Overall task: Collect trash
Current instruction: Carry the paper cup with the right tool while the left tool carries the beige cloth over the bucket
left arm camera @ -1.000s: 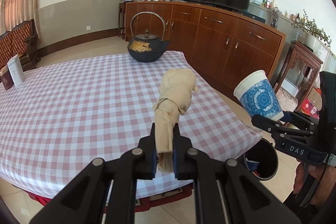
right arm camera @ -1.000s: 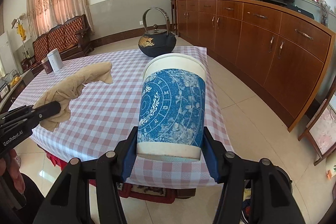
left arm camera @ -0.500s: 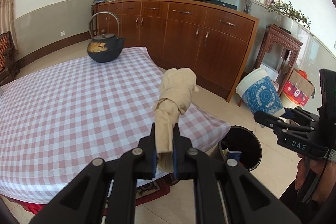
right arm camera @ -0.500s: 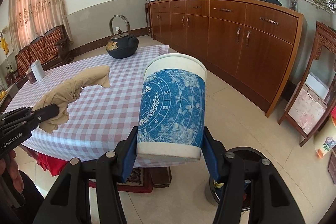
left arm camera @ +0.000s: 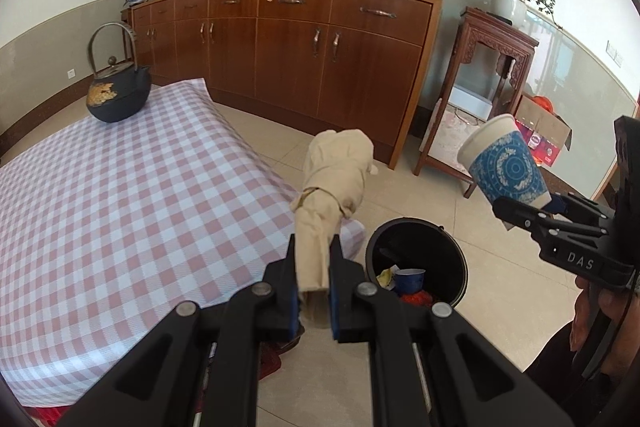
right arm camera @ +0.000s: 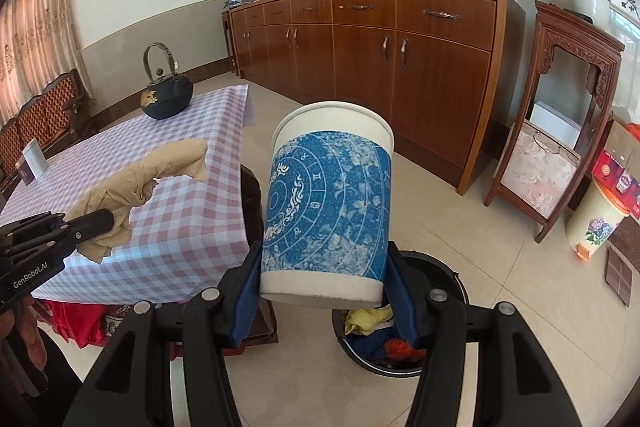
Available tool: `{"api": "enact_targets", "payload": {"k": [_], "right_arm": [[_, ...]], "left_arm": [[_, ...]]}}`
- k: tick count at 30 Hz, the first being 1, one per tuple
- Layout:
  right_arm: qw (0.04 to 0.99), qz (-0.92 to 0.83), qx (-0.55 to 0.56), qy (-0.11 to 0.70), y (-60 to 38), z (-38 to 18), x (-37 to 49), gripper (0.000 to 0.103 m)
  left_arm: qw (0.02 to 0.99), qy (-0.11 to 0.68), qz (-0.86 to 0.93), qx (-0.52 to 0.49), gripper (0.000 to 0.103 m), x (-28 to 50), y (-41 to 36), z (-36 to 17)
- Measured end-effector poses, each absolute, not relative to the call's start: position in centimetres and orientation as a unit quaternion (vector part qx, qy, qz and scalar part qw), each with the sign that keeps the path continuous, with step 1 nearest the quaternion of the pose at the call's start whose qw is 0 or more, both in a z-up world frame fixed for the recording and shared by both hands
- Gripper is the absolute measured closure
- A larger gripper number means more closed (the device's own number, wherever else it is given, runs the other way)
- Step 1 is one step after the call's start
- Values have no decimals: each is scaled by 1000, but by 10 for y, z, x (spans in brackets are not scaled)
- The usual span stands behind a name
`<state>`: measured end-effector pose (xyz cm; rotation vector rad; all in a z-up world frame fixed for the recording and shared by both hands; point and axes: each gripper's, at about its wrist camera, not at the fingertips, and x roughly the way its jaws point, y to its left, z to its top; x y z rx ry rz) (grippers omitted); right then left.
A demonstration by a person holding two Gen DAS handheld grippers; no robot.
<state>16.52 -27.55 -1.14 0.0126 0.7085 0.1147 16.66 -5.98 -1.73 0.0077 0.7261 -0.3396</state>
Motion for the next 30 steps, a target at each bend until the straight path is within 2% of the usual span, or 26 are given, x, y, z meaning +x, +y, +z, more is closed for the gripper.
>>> {"api": "enact_targets", "payload": {"k": [14, 30], "right_arm": [[925, 2, 23, 380, -346, -47, 155, 44], [892, 10, 1, 453, -383, -125, 179, 44]], "left_arm": [[888, 395, -231, 39, 91, 181, -138, -56], [847, 461, -255, 74, 90, 217, -201, -122]]}}
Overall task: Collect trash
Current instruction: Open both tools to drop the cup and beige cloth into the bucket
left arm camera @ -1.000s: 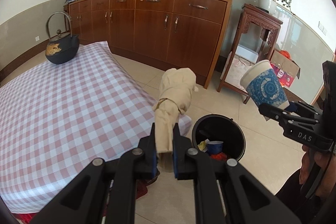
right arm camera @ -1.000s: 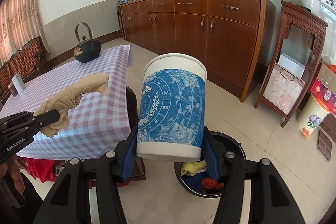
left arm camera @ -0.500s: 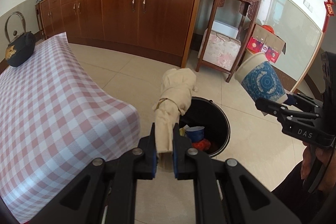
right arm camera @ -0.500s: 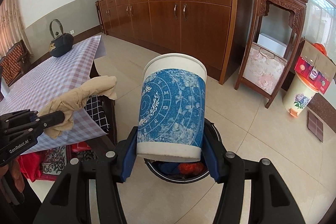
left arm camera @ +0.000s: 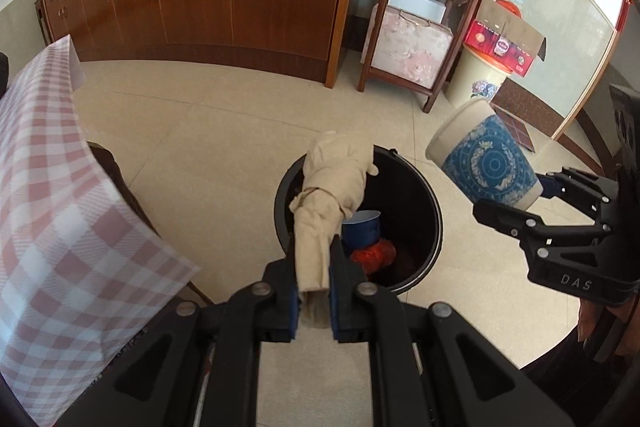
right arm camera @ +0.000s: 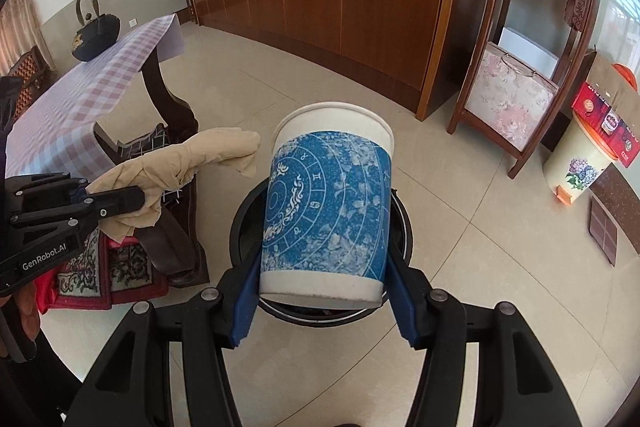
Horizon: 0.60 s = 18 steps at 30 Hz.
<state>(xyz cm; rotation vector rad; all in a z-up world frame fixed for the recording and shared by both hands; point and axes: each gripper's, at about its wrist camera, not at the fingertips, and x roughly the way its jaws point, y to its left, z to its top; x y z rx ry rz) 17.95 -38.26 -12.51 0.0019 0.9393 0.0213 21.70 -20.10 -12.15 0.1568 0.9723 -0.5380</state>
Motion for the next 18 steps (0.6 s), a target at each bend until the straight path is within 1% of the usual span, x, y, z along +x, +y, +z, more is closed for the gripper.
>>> {"api": "enact_targets", "payload": {"k": [9, 11, 12, 13, 14, 15, 16, 18], "right_arm": [[854, 39, -24, 519, -390, -187, 222, 44], [845, 45, -26, 533, -394, -201, 233, 42], [838, 49, -27, 543, -395, -210, 239, 42], [833, 43, -27, 551, -398, -219, 244, 29], [830, 26, -31, 556, -404, -226, 246, 0], [827, 5, -32, 562, -410, -231, 245, 0], [823, -12, -25, 567, -417, -231, 244, 0], [835, -39, -1, 550, -428, -221, 235, 0]], "left_arm": [[821, 504, -251, 96, 89, 241, -228, -160], [811, 521, -252, 88, 77, 252, -234, -173], [811, 526, -239, 91, 49, 255, -232, -177], [817, 525, -222, 94, 19, 254, -228, -177], [824, 519, -209, 88, 10, 251, -224, -174], [834, 508, -203, 78, 1, 245, -218, -168], [842, 495, -202, 75, 1, 240, -216, -162], [854, 476, -200, 69, 1, 226, -210, -149]]}}
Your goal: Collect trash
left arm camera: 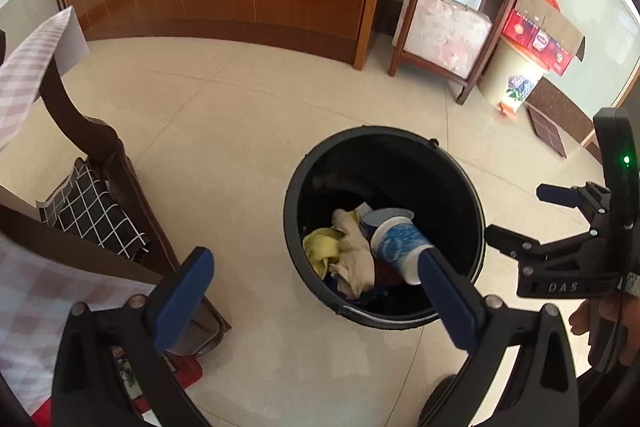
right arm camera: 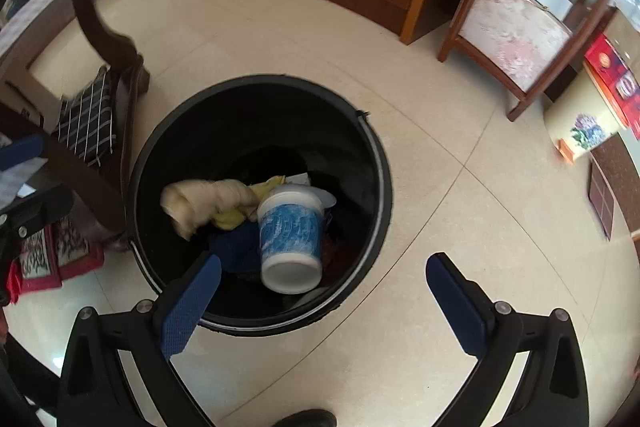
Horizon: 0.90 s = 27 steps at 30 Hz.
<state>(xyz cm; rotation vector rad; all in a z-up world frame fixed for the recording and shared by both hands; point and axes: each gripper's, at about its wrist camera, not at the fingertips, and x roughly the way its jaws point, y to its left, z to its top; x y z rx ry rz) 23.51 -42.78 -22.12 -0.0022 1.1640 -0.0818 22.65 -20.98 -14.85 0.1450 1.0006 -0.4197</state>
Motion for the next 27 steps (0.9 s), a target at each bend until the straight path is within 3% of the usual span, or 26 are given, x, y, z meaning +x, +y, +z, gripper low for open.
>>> {"api": "enact_targets", "payload": {"k": [9, 27], "right_arm": [[880, -102, 28, 464, -422, -154, 189, 0], [924, -62, 28, 375, -339, -41, 118, 0]], "left_arm": [[876, 438, -196, 47, 1, 192, -189, -95], [921, 361, -136, 47, 1, 139, -133, -19]]}}
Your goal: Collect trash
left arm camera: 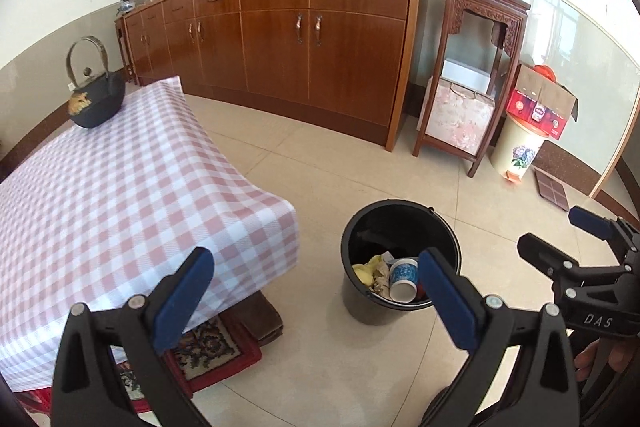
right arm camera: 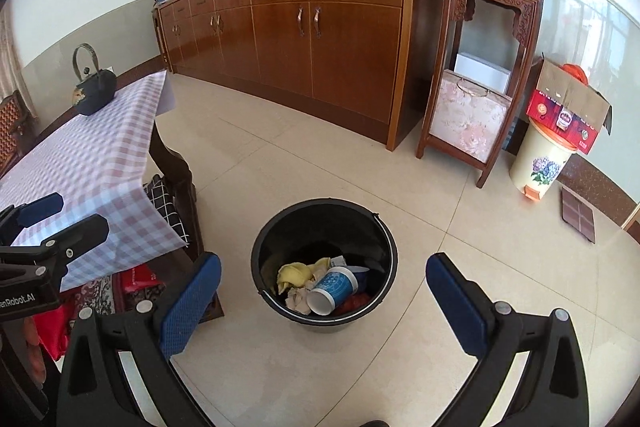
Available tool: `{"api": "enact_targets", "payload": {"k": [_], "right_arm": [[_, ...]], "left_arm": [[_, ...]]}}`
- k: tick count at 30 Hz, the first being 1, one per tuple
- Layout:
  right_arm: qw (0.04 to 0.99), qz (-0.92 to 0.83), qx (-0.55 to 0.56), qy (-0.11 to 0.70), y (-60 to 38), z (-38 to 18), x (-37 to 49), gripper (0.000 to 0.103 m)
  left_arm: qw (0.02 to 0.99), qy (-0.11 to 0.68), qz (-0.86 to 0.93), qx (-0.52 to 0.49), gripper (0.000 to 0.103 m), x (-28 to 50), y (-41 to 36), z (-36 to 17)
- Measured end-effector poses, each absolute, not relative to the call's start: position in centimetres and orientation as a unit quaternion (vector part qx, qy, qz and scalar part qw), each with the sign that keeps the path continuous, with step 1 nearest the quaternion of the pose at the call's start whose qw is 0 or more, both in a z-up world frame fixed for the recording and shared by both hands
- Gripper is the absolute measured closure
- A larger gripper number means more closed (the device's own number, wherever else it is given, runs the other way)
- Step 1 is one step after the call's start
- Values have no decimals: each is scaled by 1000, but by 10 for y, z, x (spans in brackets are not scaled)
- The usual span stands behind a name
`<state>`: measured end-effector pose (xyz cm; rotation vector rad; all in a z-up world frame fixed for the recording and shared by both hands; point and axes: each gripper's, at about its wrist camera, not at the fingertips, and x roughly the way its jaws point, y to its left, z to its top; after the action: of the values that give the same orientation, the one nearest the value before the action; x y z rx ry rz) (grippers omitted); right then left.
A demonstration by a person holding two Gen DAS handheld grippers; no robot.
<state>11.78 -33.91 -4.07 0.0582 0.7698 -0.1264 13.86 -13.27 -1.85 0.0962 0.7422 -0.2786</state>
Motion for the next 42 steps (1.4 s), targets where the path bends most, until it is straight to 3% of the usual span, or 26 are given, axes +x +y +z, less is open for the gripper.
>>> {"api": "enact_targets", "payload": {"k": [17, 42], "right_arm": [[942, -35, -7, 333, -273, 18, 46, 0], [947, -39, -7, 319, -267, 26, 37, 0]], "left_arm": [[955, 283, -82, 31, 1, 73, -74, 38], [955, 283, -84, 21, 1, 60, -71, 35]]}}
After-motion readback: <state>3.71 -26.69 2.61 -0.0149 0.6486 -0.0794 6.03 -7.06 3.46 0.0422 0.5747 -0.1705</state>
